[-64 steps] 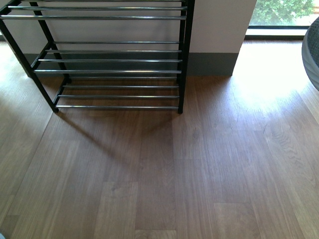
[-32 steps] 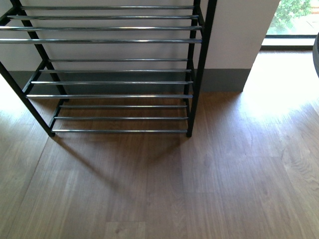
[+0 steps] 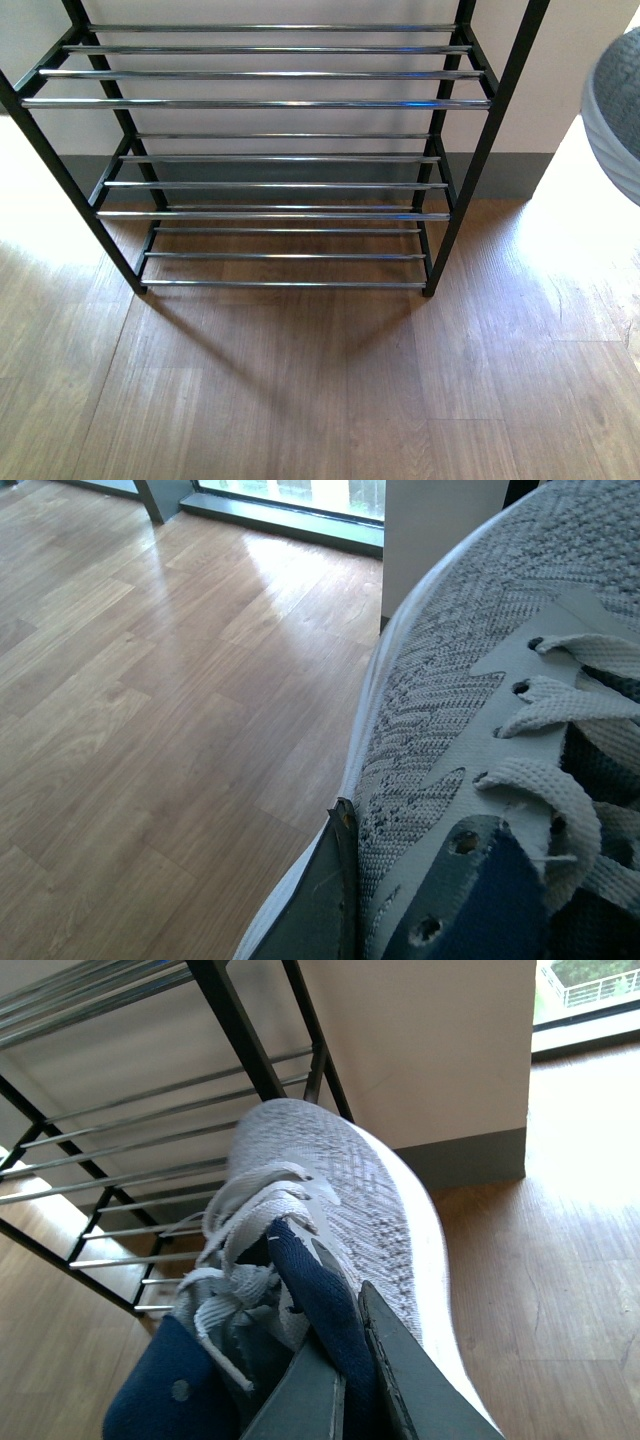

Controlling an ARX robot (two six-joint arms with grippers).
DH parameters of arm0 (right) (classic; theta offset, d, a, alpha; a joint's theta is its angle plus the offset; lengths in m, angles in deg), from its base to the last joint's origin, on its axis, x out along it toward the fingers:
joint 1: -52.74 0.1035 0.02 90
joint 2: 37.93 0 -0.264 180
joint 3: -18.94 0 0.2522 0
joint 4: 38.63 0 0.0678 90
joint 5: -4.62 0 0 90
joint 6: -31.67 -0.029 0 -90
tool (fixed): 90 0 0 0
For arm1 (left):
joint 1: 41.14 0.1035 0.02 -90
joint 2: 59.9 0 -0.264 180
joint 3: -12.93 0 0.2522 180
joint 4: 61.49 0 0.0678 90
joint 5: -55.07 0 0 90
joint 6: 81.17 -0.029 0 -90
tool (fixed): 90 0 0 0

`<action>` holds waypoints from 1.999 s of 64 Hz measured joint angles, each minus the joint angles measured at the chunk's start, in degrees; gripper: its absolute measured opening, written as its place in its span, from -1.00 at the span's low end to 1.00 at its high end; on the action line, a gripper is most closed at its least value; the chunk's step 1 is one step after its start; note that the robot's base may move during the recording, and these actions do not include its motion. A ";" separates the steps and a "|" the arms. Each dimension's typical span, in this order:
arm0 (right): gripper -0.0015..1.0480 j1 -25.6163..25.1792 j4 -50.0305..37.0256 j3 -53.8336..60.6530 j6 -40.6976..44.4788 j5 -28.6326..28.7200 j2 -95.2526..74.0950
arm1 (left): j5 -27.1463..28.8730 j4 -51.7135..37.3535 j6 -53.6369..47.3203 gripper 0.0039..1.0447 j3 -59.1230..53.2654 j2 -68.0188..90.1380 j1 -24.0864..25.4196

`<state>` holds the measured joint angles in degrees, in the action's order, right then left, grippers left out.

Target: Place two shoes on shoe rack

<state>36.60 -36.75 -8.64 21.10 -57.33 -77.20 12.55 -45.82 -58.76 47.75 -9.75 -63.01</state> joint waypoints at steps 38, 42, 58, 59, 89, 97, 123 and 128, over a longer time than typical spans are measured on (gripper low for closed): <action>-0.97 -0.02 0.04 0.17 -0.02 -0.17 -0.02 | -0.26 0.00 0.00 -0.98 -0.11 0.00 0.00; -0.97 -0.04 0.04 0.17 -0.02 -0.33 -0.02 | -0.28 0.00 -0.02 -0.98 -0.11 0.00 0.00; -0.97 -0.04 0.04 0.17 -0.02 -0.39 -0.02 | -0.17 0.00 0.00 -0.98 -0.11 0.00 0.00; -0.97 -0.04 0.04 0.17 -0.02 -0.37 -0.02 | -0.24 0.00 -0.02 -0.98 -0.11 0.00 0.00; -0.97 -0.98 -2.05 -0.22 3.39 9.40 -2.25 | 0.04 0.00 0.00 -0.98 -0.13 0.00 0.00; -0.97 5.31 -1.62 -4.00 4.87 9.07 -7.45 | -0.04 0.00 0.00 -0.98 -0.13 0.00 0.00; -0.97 44.26 -5.90 -28.61 -14.34 -33.75 -45.59 | -0.07 0.00 -0.02 -0.98 -0.13 0.00 0.00; -0.97 47.50 -7.02 -34.23 -18.18 -39.95 -52.81 | -0.11 0.00 0.00 -0.98 -0.13 0.00 0.00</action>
<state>84.10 -43.77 -42.87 2.92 -97.28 -130.01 12.44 -45.82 -58.76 47.62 -9.75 -63.01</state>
